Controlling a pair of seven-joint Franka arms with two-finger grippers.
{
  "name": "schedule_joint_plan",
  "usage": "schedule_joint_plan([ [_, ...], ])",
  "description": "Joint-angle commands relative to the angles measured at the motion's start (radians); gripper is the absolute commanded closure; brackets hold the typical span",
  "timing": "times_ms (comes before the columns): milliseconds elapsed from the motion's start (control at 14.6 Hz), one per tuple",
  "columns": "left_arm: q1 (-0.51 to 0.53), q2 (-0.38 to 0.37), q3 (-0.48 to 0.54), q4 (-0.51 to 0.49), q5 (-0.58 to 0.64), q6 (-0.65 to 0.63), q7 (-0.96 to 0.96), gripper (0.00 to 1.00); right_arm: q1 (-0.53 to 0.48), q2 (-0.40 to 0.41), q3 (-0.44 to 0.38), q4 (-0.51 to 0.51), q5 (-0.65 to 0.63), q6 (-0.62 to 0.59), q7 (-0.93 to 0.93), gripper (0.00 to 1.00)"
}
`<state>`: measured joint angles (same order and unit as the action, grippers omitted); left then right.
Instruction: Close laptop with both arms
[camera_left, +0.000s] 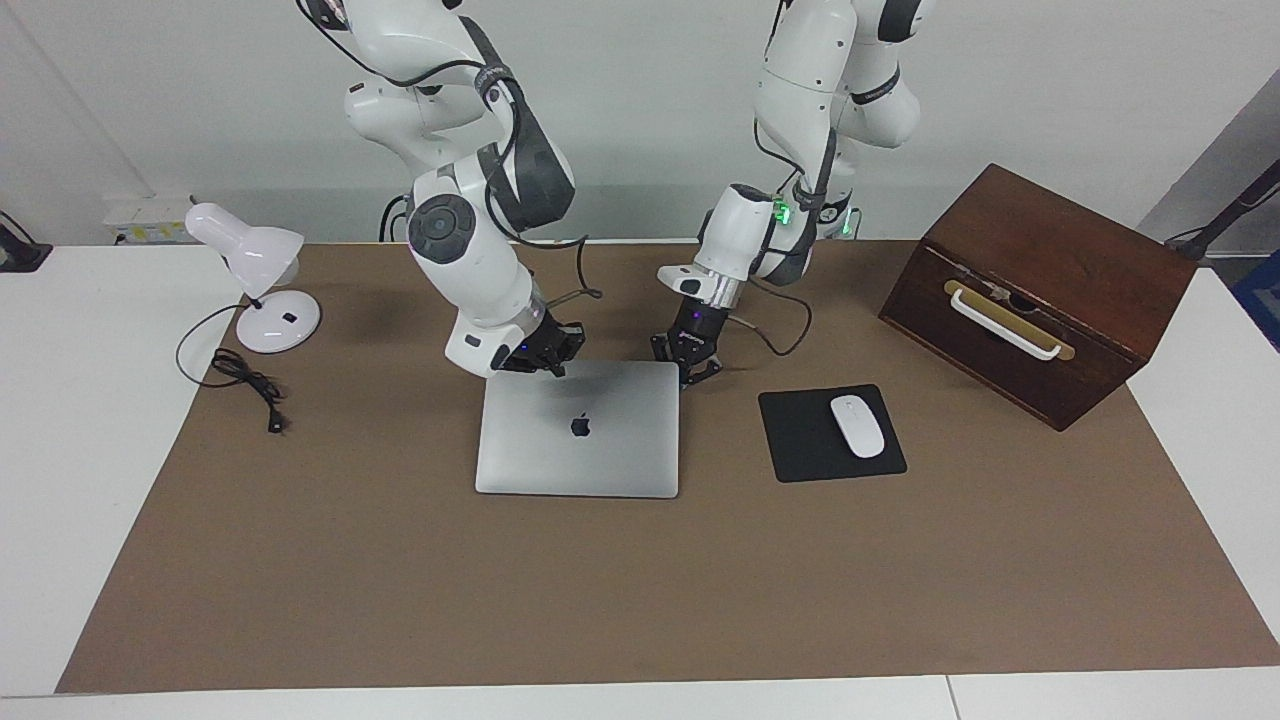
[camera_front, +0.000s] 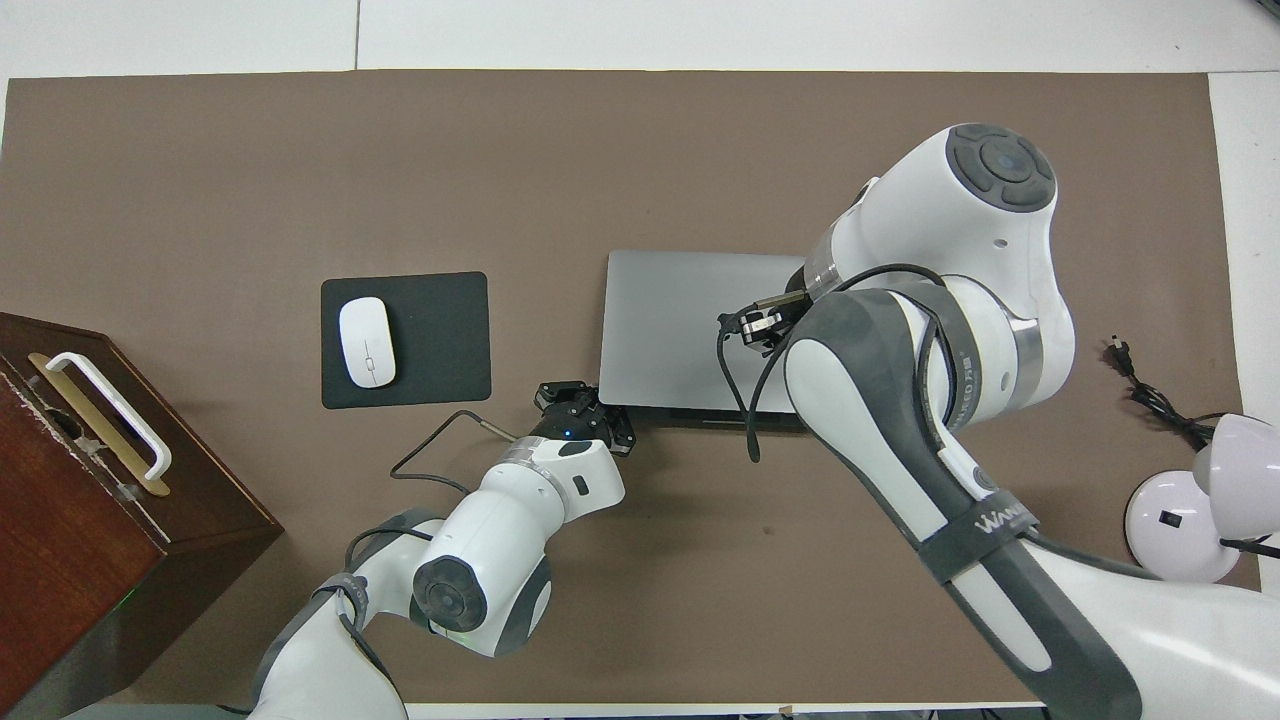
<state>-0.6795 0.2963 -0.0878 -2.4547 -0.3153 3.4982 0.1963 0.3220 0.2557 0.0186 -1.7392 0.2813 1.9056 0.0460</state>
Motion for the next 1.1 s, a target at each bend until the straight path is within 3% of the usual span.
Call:
schedule_joint_plan([
  [0, 0.04, -0.048, -0.001, -0.07, 0.021, -0.005, -0.005, 1.0, -0.006, -0.029, 0.001, 0.006, -0.004, -0.03, 0.034, 1.0],
  [274, 0.066, -0.199, -0.001, -0.104, 0.021, -0.196, -0.011, 1.0, -0.011, -0.065, 0.001, 0.006, -0.005, -0.069, 0.083, 1.0],
  [617, 0.147, -0.471, 0.005, -0.096, 0.021, -0.675, 0.032, 1.0, -0.011, -0.133, 0.001, 0.006, -0.013, -0.089, 0.1, 1.0],
  [685, 0.179, -0.517, 0.005, -0.092, 0.021, -0.761, 0.038, 1.0, -0.011, -0.147, 0.001, 0.006, -0.014, -0.099, 0.104, 0.95],
  [891, 0.254, -0.632, 0.007, -0.011, 0.021, -1.061, 0.035, 1.0, -0.009, -0.185, 0.003, 0.006, -0.08, -0.129, 0.104, 0.59],
  [960, 0.288, -0.65, 0.007, 0.028, 0.021, -1.159, 0.037, 1.0, -0.009, -0.193, 0.003, 0.006, -0.108, -0.143, 0.103, 0.43],
  [1028, 0.329, -0.663, 0.007, 0.069, 0.021, -1.252, 0.037, 1.0, -0.009, -0.203, 0.003, 0.006, -0.12, -0.145, 0.104, 0.16],
])
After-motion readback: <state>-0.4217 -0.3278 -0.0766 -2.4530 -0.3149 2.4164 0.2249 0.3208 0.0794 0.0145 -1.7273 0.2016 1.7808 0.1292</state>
